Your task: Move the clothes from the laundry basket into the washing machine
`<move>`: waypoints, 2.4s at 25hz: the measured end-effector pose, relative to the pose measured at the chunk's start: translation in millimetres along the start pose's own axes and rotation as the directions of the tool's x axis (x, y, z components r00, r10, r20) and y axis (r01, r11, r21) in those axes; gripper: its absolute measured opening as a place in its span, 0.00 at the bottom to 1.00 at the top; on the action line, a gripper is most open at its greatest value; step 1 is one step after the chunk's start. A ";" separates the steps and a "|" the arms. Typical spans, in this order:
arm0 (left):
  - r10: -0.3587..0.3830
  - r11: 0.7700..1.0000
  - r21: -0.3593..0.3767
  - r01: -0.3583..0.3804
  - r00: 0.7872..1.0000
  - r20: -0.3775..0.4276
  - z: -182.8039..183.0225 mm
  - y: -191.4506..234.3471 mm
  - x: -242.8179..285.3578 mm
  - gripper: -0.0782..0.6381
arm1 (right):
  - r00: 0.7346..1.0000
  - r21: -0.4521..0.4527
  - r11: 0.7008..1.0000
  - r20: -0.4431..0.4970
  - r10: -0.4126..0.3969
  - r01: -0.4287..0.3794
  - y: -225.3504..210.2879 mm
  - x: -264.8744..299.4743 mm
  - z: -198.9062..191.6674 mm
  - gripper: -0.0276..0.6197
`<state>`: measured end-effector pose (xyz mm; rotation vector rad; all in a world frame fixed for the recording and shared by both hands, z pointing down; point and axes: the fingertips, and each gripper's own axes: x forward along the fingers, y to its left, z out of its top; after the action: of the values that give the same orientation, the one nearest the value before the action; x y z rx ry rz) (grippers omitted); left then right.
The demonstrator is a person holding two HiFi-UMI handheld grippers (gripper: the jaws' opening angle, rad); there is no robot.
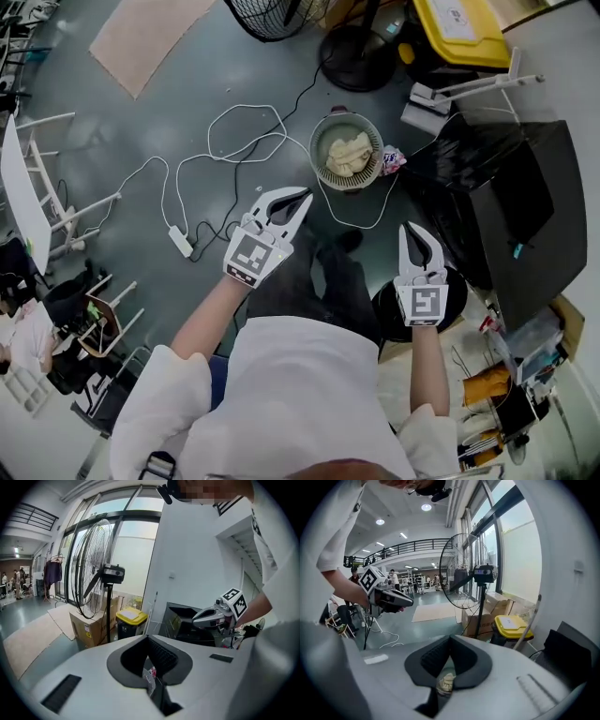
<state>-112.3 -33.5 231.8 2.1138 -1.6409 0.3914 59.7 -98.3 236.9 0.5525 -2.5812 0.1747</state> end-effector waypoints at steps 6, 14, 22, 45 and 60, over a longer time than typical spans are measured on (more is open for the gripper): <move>0.016 0.999 -0.028 -0.017 1.000 -0.022 -54.2 19.4 24.8 0.12 | 0.998 0.009 0.998 -0.033 0.058 -0.057 17.0 45.9 -46.5 0.06; 0.040 0.998 -0.046 -0.041 0.999 -0.035 -138.8 45.7 63.7 0.12 | 0.995 0.014 0.997 -0.063 0.074 -0.073 12.6 109.1 -129.5 0.06; 0.022 0.998 -0.055 -0.026 0.997 -0.067 -203.0 79.9 110.1 0.12 | 0.987 0.012 0.993 -0.108 0.120 -0.120 14.6 188.7 -180.8 0.06; -0.114 0.975 0.190 0.111 0.993 0.004 -307.0 153.2 272.1 0.12 | 0.911 -0.094 0.951 -0.327 0.250 -0.294 -5.3 372.3 -402.2 0.58; -0.094 0.969 0.231 0.083 0.995 0.035 -359.2 186.1 295.5 0.12 | 0.798 -0.149 0.913 -0.552 0.241 -0.379 -5.4 459.2 -531.0 0.72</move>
<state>-200.7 -141.5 712.9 2.3719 -1.5843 0.5299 -71.3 -147.5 924.9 -0.0344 -2.0862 0.0853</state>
